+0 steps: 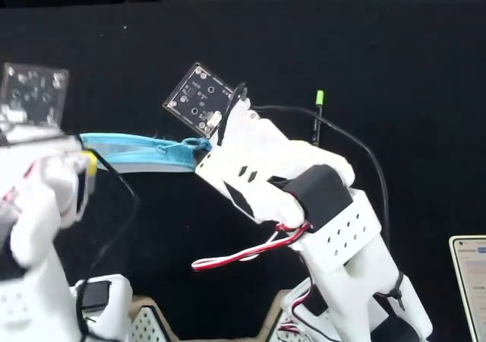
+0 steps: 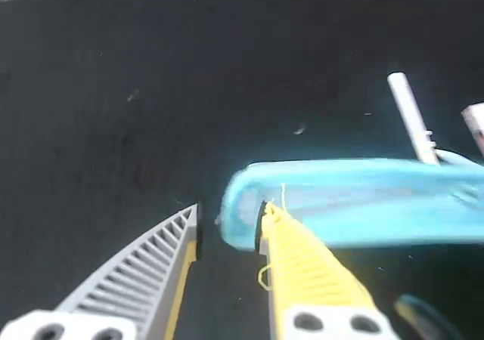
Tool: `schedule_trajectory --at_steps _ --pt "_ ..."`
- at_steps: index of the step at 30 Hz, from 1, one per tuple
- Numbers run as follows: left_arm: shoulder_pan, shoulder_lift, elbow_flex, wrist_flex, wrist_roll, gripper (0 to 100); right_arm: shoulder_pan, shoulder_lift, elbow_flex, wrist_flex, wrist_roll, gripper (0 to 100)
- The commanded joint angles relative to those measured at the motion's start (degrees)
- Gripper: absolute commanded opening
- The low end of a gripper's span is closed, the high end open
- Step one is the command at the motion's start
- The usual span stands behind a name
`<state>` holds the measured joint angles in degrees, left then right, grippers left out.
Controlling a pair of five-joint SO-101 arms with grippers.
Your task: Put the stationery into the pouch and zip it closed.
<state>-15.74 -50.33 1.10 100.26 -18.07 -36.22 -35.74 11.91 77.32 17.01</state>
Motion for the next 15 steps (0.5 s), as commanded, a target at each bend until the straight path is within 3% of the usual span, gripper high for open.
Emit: schedule_trajectory --at_steps 1,15 --pt "-2.7 4.7 -2.2 -1.3 0.4 15 -0.2 0.2 0.0 -0.8 -0.1 1.1" --pt "-2.6 18.2 -2.7 -1.5 2.9 15 -0.2 0.2 0.0 -0.5 -0.1 1.1"
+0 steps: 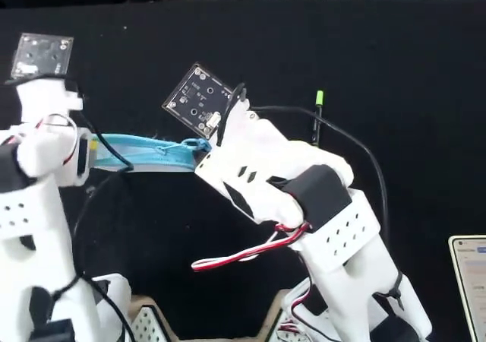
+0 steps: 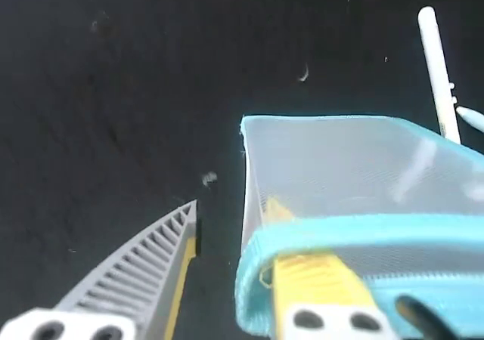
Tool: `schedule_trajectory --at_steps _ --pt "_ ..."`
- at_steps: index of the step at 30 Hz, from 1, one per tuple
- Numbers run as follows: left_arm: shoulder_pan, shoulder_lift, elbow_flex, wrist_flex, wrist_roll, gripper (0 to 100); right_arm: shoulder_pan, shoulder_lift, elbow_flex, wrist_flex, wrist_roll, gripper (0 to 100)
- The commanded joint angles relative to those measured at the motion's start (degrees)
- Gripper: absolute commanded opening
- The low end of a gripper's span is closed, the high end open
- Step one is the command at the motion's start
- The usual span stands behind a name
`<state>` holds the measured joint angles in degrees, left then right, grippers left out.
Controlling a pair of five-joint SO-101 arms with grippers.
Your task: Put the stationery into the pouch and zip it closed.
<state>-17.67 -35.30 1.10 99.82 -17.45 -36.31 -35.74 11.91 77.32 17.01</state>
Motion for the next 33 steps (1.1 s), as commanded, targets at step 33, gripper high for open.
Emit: schedule_trajectory --at_steps 33 --pt "6.3 -9.1 13.1 -8.2 5.8 3 10.8 -14.1 10.6 6.0 3.8 1.1"
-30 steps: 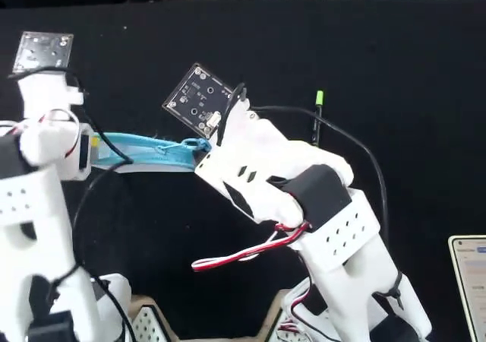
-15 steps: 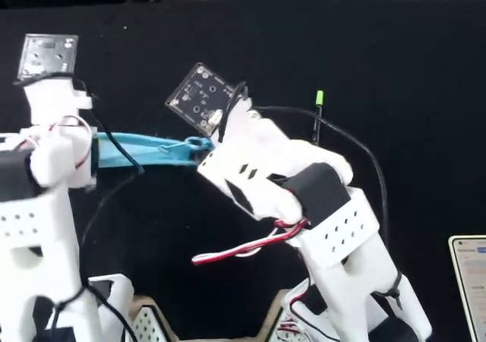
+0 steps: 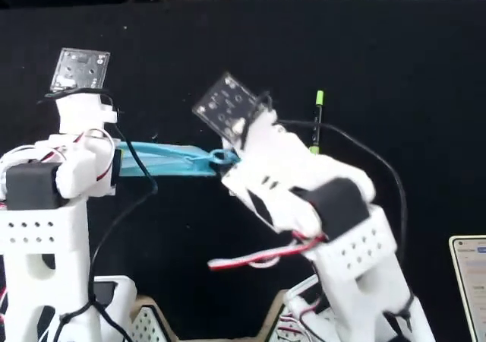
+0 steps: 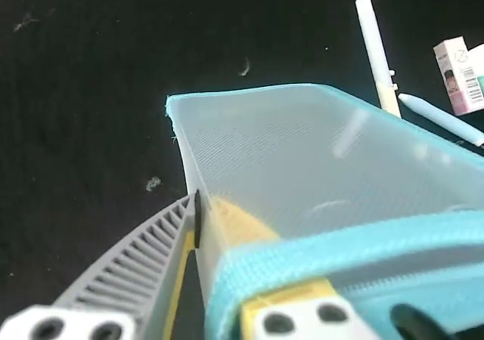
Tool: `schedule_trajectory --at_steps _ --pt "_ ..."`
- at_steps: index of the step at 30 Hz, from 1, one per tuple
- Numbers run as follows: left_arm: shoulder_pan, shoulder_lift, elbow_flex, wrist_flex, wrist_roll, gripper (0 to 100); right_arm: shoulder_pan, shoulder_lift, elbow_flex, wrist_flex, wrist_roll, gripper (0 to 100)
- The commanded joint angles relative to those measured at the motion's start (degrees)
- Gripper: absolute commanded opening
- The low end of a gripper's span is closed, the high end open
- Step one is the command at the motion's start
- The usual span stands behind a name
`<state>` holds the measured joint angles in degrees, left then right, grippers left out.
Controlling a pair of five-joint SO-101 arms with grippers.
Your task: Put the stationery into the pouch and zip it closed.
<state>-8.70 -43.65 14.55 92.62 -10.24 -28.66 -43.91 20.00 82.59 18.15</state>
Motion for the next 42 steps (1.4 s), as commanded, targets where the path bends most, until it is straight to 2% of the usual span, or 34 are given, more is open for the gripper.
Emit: schedule_trajectory --at_steps 1,8,12,17,21,29,38,42 --pt "-2.7 -0.7 -0.3 -1.3 -1.4 3 3.2 -6.9 3.6 0.6 3.0 1.1" --pt "-2.7 -0.7 4.7 -8.4 -1.4 3 3.5 -12.4 14.0 -4.5 5.3 1.1" --pt "-2.7 -0.7 8.0 -9.3 -1.4 3 3.5 -15.1 17.9 -7.4 6.1 1.1" --pt "-4.2 -0.7 11.3 -9.2 -1.1 3 3.5 -17.9 17.9 -7.9 6.8 1.1" --pt "-6.5 -0.7 14.2 -10.2 3.5 3 3.5 -18.1 18.3 -7.7 6.8 1.1" --pt "-5.3 -0.7 19.1 -15.2 10.0 3 8.2 -18.2 18.7 -7.8 8.4 1.1" --pt "-3.3 -0.7 19.2 -14.7 10.5 3 6.8 -18.2 18.9 -8.1 6.8 1.1" --pt "-3.1 -0.7 20.4 -15.0 10.5 3 11.3 -18.6 18.7 -7.7 9.8 1.1"
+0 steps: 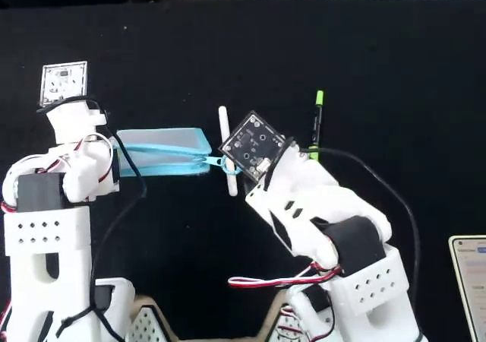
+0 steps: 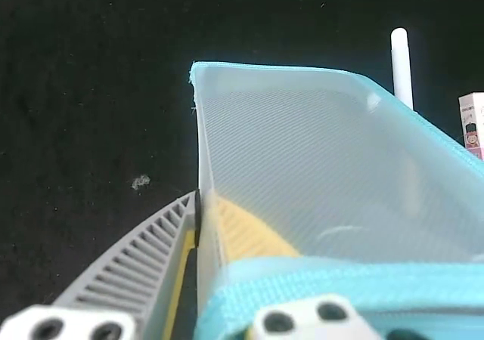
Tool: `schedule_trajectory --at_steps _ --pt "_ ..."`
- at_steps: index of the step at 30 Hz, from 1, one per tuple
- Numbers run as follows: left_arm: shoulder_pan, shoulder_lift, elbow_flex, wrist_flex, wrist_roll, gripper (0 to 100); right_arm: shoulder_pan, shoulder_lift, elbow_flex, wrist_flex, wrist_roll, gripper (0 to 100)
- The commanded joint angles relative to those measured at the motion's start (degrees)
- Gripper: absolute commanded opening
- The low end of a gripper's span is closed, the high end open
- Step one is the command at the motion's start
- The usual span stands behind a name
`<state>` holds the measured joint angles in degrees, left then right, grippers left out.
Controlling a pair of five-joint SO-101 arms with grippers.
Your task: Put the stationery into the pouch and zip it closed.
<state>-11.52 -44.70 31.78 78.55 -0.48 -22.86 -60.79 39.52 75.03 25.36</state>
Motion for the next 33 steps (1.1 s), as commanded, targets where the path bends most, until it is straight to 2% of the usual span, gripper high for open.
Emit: schedule_trajectory --at_steps 1,7,10,15,20,25,33 --pt "0.0 0.4 3.6 -1.1 0.8 3 6.9 -1.7 -0.9 -0.2 3.0 1.1" --pt "0.1 0.4 3.4 -1.0 0.9 3 6.6 -1.3 1.0 0.0 2.6 1.1" --pt "0.1 0.4 3.6 -1.0 0.9 3 6.5 -1.3 0.9 0.2 -1.7 2.2" --pt "0.1 0.4 3.7 -1.1 0.9 3 6.4 -1.3 0.0 0.7 -7.2 14.3" --pt "0.1 0.4 3.7 -1.1 0.9 3 6.3 -1.3 -10.2 10.3 -10.9 15.6" --pt "0.0 0.4 3.7 -1.1 0.9 3 6.3 -1.2 -19.0 18.1 -11.4 15.6" --pt "0.0 0.4 3.8 -1.0 0.9 3 5.2 1.6 -18.9 21.0 -11.4 15.6"
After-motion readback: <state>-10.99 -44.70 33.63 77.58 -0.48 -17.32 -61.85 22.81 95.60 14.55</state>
